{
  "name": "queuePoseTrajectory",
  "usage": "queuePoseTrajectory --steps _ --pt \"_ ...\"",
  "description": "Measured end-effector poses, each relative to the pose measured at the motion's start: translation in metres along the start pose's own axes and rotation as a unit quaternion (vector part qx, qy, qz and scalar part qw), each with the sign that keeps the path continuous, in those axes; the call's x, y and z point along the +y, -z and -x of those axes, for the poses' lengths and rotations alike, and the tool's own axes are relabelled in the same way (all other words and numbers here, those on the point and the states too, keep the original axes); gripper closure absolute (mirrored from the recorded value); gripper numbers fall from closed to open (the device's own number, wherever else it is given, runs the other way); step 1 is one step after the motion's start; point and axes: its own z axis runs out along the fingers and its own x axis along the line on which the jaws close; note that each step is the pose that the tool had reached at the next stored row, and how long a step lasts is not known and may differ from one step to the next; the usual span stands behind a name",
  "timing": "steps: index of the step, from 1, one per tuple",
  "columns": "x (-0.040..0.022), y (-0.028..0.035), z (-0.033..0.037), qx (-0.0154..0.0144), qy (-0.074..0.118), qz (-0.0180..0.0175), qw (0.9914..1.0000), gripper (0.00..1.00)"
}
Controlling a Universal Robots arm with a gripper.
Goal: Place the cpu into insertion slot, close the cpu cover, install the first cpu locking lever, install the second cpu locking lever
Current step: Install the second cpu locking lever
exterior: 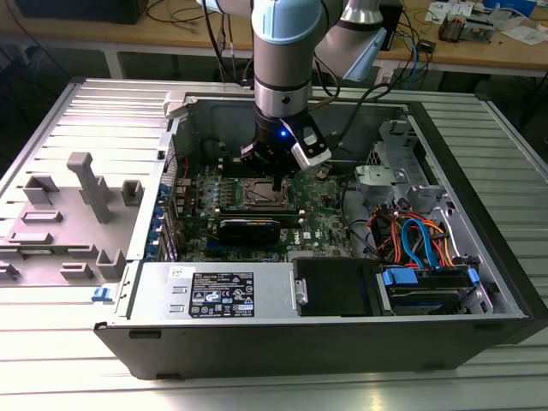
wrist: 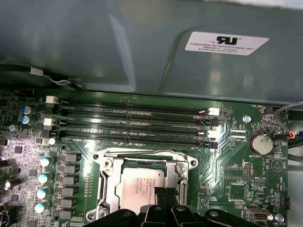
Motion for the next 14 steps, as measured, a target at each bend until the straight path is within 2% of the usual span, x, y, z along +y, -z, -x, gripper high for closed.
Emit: queuePoseTrajectory --steps 7,8,10,12,14 --pt "-0.0006 0.0001 -0.0001 0.0 0.0 0.0 1.0 0.89" --pt "-0.0018 0.0001 -0.0001 0.0 0.0 0.0 1.0 0.89" --pt "-0.0086 0.0004 -0.0007 0.0 0.0 0.0001 1.0 0.89" --pt "-0.01 0.0009 -0.0009 0.0001 0.0 -0.0001 1.0 0.89" --pt "-0.0102 0.0043 -0.0008 0.0 0.0 0.0 1.0 0.89"
